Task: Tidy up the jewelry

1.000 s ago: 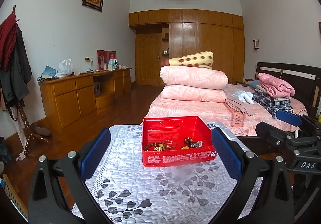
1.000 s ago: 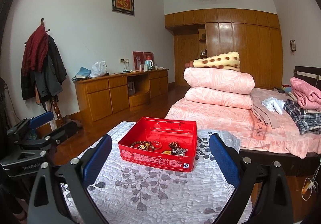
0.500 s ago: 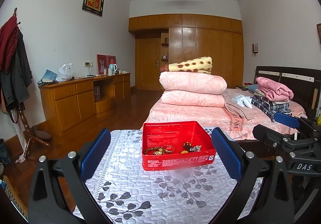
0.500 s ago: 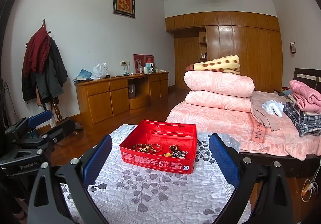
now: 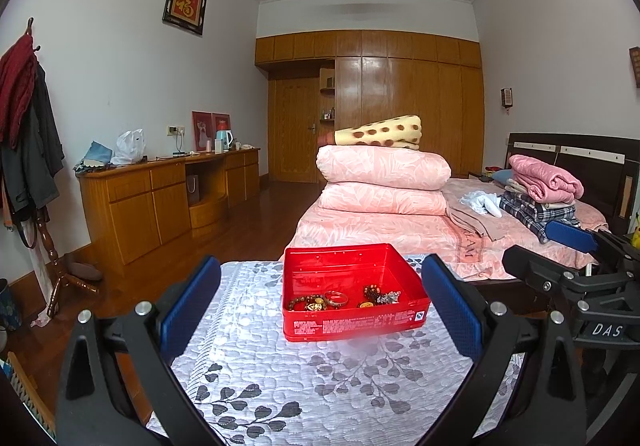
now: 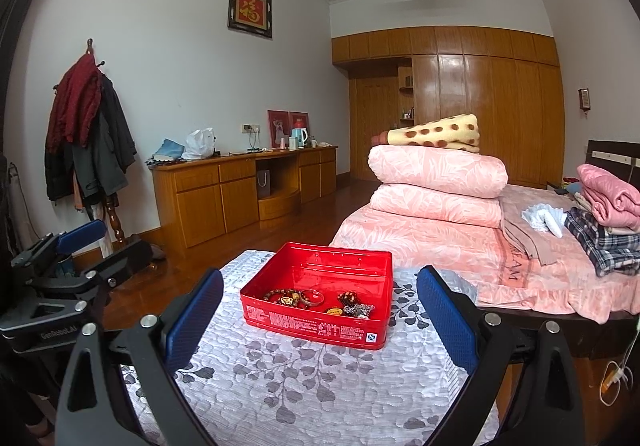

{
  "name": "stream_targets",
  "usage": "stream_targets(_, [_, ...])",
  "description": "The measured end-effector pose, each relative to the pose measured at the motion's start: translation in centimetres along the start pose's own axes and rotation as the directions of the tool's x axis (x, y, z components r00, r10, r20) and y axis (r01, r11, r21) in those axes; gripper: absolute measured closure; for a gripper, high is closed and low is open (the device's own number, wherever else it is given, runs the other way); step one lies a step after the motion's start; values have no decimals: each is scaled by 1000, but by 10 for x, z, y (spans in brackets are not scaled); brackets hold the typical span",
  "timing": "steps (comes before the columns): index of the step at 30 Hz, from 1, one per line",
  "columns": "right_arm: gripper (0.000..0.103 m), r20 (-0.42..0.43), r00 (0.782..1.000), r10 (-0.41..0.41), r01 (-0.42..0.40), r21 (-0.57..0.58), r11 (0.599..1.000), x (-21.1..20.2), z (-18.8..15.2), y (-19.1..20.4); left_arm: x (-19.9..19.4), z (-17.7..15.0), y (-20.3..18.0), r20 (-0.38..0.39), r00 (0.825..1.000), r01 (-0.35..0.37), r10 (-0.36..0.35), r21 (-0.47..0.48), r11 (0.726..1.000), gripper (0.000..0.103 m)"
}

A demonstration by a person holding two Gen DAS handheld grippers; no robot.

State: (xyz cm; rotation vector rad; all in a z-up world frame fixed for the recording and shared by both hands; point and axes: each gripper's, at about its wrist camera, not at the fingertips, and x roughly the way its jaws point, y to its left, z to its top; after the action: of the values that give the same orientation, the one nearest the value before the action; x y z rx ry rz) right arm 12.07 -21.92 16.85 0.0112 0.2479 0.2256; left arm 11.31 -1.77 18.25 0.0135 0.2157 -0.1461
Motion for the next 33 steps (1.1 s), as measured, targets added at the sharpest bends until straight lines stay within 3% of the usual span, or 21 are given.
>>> stream_targets(33, [8,1,1000,0,0,0,1000,-1,1,1,1,5,-1,-11,1000,-2,2,4,1000,6])
